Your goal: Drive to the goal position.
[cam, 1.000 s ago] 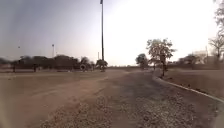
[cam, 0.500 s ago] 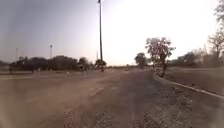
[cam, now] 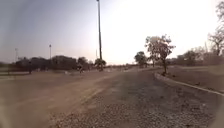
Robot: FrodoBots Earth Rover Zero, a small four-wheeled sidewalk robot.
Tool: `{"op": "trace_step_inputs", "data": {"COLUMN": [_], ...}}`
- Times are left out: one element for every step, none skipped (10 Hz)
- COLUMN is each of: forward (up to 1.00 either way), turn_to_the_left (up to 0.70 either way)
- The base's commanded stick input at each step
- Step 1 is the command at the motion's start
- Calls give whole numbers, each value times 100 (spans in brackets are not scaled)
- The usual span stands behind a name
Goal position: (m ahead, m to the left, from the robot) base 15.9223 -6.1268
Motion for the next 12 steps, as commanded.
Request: {"op": "trace_step_inputs", "data": {"forward": [70, 70, 70, 70, 70, 70, 70, 70, 70, 70, 70, 70], "turn_to_the_left": [0, 0, 0, 0, 0, 0, 0, 0, 0, 0, 0, 0]}}
